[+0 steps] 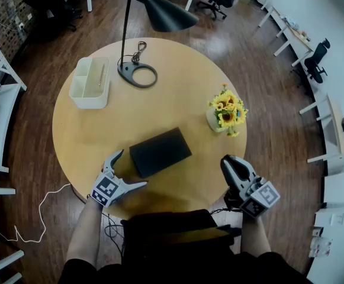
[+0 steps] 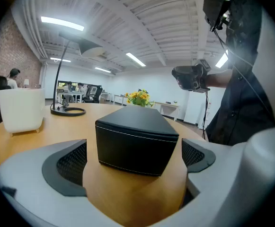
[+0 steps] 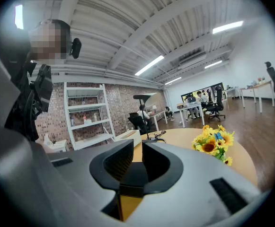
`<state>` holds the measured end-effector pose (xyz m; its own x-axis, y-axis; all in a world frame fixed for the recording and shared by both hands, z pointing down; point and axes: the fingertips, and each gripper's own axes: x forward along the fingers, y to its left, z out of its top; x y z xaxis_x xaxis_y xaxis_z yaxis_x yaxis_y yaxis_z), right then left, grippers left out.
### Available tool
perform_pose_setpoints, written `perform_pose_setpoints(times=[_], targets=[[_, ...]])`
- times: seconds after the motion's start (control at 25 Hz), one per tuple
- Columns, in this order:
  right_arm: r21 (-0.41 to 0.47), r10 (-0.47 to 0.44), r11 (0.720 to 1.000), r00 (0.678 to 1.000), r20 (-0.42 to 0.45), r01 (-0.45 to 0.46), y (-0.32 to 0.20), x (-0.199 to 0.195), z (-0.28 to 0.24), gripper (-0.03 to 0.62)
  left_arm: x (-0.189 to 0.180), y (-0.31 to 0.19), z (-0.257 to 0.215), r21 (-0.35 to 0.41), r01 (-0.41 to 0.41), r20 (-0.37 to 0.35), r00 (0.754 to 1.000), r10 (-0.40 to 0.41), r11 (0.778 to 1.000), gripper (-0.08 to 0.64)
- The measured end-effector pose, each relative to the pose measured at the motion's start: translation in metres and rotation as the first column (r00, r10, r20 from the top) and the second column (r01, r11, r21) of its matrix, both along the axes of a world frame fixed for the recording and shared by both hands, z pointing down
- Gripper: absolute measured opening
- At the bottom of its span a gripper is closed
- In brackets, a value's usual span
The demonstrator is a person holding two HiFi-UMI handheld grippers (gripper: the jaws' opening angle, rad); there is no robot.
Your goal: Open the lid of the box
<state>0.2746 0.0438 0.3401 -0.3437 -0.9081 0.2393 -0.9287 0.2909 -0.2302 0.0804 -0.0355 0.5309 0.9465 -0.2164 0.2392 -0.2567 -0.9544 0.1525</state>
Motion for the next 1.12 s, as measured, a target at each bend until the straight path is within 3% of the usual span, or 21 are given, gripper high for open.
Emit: perform_pose_setpoints(times=[0.36,0.44,0.52,0.6,0.64,0.68,0.8,0.84,0.88,0.96,1.12], targets=[[-0.135,-0.160,0.980,0.979,-0.125,0.143,-0.054,-0.047,0.043,0.058,0.000,-0.016,0.005,0.076,-0.108,-0.031,0.993,0.110,0.991,0.615],[-0.179,-0.247,0.961,0.948,-0.201,0.213,-0.064,-0.057,0.054,0.060,0.005,-0.016,0.006,0.093,-0.112,-0.038,0.993,0.116,0.989,0.615],[-0.240,-0.345,0.930,0.890,-0.299,0.279,-0.073,-0.071,0.068,0.060,0.006,-0.017,0.007,0.081,-0.113,-0.057,0.991,0.118,0.990,0.615],[-0.319,-0.458,0.881,0.796,-0.395,0.349,-0.081,-0.090,0.084,0.060,0.003,-0.019,0.007,0.066,-0.116,-0.063,0.991,0.120,0.991,0.615],[-0.366,-0.525,0.846,0.727,-0.442,0.388,-0.083,-0.099,0.094,0.097,0.004,-0.019,0.007,0.064,-0.119,-0.064,0.990,0.123,0.991,0.615],[-0.418,-0.594,0.802,0.640,-0.488,0.426,-0.083,-0.106,0.104,0.188,0.005,-0.019,0.007,0.063,-0.121,-0.066,0.990,0.125,0.991,0.615],[-0.564,-0.754,0.645,0.305,-0.582,0.515,-0.077,-0.123,0.136,0.199,0.009,-0.020,0.007,0.065,-0.119,-0.073,0.990,0.124,0.991,0.614],[-0.601,-0.780,0.597,0.212,-0.588,0.531,-0.075,-0.127,0.145,0.236,0.010,-0.020,0.007,0.065,-0.117,-0.073,0.990,0.122,0.991,0.614],[-0.628,-0.798,0.558,0.142,-0.586,0.542,-0.073,-0.132,0.153,0.253,0.010,-0.019,0.007,0.064,-0.116,-0.073,0.990,0.120,0.991,0.614],[-0.660,-0.818,0.500,0.054,-0.573,0.560,-0.070,-0.140,0.166,0.253,0.009,-0.018,0.008,0.059,-0.115,-0.071,0.990,0.119,0.992,0.612],[-0.668,-0.823,0.455,-0.007,-0.568,0.589,-0.070,-0.160,0.171,0.253,0.010,-0.018,0.009,0.050,-0.120,-0.068,0.990,0.123,0.992,0.611]])
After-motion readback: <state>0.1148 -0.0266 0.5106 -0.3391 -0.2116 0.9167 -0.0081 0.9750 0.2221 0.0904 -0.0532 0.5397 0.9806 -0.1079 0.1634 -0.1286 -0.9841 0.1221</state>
